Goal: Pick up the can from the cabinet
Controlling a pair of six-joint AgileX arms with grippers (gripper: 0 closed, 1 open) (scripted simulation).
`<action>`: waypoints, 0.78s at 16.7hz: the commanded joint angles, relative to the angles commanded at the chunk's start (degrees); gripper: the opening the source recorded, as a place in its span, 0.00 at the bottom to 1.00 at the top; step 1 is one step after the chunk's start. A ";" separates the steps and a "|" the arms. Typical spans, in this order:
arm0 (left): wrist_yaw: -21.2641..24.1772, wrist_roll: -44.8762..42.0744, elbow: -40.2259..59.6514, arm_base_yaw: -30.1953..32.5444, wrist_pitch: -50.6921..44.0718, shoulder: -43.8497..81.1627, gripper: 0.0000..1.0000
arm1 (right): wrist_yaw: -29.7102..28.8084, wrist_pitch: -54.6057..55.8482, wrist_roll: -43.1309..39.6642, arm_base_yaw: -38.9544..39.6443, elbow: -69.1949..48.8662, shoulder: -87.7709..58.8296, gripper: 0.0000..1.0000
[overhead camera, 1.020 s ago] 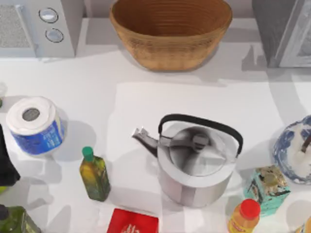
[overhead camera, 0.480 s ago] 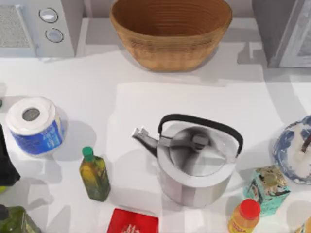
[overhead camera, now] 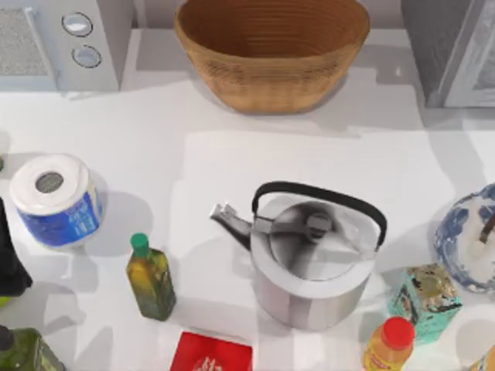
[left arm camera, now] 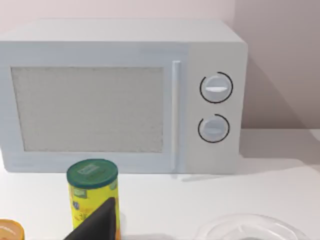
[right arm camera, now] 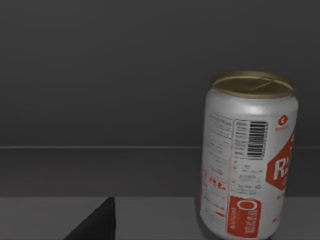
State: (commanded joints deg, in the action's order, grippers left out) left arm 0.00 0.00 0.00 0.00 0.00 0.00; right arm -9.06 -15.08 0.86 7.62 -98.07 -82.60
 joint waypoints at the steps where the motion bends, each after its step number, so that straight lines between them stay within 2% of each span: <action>1: 0.00 0.00 0.00 0.00 0.00 0.00 1.00 | 0.19 0.75 0.02 -0.22 0.15 -0.59 1.00; 7: 0.00 0.00 0.00 0.00 0.00 0.00 1.00 | 0.23 0.82 0.03 -0.24 -0.83 -1.57 1.00; 13: 0.00 0.00 0.00 0.00 0.00 0.00 1.00 | 1.43 0.90 0.04 -1.65 -11.56 -12.43 1.00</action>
State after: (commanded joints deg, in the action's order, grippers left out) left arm 0.00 0.00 0.00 0.00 0.00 0.00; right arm -7.63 -14.18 0.90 5.97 -109.63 -95.03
